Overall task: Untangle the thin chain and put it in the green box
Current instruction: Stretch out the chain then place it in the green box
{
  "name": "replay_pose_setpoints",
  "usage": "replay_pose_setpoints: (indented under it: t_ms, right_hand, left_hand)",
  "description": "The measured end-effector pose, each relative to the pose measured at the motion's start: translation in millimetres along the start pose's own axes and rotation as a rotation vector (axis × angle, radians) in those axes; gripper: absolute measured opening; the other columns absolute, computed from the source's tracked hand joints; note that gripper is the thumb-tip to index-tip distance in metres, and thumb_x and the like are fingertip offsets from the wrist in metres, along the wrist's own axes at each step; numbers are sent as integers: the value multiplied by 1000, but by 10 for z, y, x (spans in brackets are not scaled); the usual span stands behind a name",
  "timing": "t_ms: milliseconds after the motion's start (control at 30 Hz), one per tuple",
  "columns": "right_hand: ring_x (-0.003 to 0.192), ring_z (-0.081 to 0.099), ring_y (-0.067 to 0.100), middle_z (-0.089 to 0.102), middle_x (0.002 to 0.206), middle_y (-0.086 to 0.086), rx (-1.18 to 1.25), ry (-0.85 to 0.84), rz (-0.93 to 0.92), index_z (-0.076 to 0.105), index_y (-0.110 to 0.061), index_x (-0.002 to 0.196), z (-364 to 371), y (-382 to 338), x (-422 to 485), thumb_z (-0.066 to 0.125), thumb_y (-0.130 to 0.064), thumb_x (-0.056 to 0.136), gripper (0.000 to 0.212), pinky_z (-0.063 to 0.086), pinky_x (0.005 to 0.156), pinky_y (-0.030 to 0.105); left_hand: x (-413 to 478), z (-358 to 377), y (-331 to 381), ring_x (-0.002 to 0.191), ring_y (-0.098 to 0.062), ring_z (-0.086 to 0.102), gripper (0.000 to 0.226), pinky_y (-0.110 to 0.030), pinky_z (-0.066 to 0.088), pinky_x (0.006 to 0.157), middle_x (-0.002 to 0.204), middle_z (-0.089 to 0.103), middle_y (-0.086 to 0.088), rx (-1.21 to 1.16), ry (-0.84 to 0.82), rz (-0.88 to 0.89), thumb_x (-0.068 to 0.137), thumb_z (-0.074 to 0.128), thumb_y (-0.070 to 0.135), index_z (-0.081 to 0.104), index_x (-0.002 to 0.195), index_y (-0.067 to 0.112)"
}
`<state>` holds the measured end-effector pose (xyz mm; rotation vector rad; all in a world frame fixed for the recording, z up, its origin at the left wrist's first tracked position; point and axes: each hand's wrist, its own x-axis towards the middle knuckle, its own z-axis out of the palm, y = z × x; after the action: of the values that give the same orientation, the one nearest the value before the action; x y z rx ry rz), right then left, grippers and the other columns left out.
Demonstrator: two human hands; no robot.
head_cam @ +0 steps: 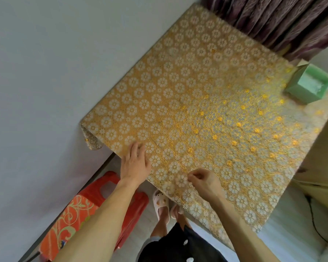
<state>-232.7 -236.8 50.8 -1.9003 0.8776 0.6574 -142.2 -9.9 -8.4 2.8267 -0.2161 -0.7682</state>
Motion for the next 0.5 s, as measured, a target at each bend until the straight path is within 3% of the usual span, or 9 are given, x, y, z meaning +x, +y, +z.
replay_pose_setpoints:
  t_ms: [67, 167, 267, 400, 500]
  right_hand:
    - [70, 66, 5, 73, 89, -9, -33, 25, -20, 69, -24, 96, -172, -51, -252, 59, -33, 100, 13, 45, 54, 17]
    - [66, 60, 2, 70, 90, -7, -100, 99, -84, 63, -23, 95, -408, -35, -675, 51, -38, 103, 21, 40, 55, 17]
    - [79, 59, -4, 66, 92, -14, -89, 192, -157, 60, -26, 95, -632, 51, -1179, 49, -37, 104, 18, 43, 61, 17]
    - [84, 61, 0, 65, 92, -16, -31, 377, -236, 61, -28, 92, -830, 398, -1846, 57, -30, 101, 9, 48, 69, 21]
    - [86, 61, 0, 61, 94, -18, 14, 524, -219, 59, -33, 90, -857, 823, -2284, 60, -29, 98, 9, 49, 72, 26]
  left_hand:
    - [-164, -208, 134, 151, -28, 21, 56, -49, 29, 120, 164, 25, -6, 5, -176, -28, 103, 38, 37, 27, 156, 23]
    - [-510, -470, 335, 140, -26, 40, 50, -50, 41, 110, 150, 47, -2, -59, -297, -34, 101, 39, 38, 41, 149, 24]
    - [-875, -663, 553, 129, -17, 53, 45, -45, 46, 106, 145, 52, 4, -100, -300, 64, 101, 40, 41, 48, 143, 26]
    - [-1323, -855, 827, 110, -8, 61, 42, -36, 54, 94, 133, 58, 12, -154, -344, 198, 102, 41, 49, 49, 139, 32]
    - [-1650, -900, 1048, 113, -5, 57, 42, -33, 53, 95, 131, 57, 14, -151, -348, 286, 101, 43, 53, 51, 138, 35]
